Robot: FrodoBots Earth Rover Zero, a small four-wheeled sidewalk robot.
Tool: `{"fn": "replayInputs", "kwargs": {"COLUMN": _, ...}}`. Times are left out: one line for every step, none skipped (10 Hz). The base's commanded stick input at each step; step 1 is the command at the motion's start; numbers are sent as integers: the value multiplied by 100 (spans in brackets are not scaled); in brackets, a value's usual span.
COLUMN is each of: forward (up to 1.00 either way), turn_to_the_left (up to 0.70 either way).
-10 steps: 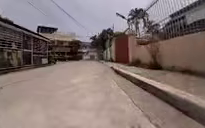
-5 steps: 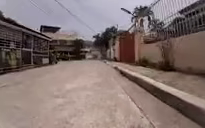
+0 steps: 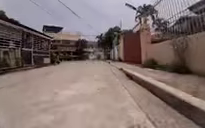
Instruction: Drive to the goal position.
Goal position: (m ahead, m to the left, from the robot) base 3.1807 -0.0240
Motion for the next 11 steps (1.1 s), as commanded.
{"fn": "replayInputs", "kwargs": {"forward": 100, "turn_to_the_left": 0}}
{"fn": "replayInputs", "kwargs": {"forward": 100, "turn_to_the_left": 0}}
{"fn": "replayInputs", "kwargs": {"forward": 100, "turn_to_the_left": 0}}
{"fn": "replayInputs", "kwargs": {"forward": 100, "turn_to_the_left": 0}}
{"fn": "replayInputs", "kwargs": {"forward": 100, "turn_to_the_left": 0}}
{"fn": "replayInputs", "kwargs": {"forward": 100, "turn_to_the_left": 0}}
{"fn": "replayInputs", "kwargs": {"forward": 100, "turn_to_the_left": 0}}
{"fn": "replayInputs", "kwargs": {"forward": 100, "turn_to_the_left": 0}}
{"fn": "replayInputs", "kwargs": {"forward": 100, "turn_to_the_left": 0}}
{"fn": "replayInputs", "kwargs": {"forward": 100, "turn_to_the_left": 0}}
{"fn": "replayInputs", "kwargs": {"forward": 100, "turn_to_the_left": 0}}
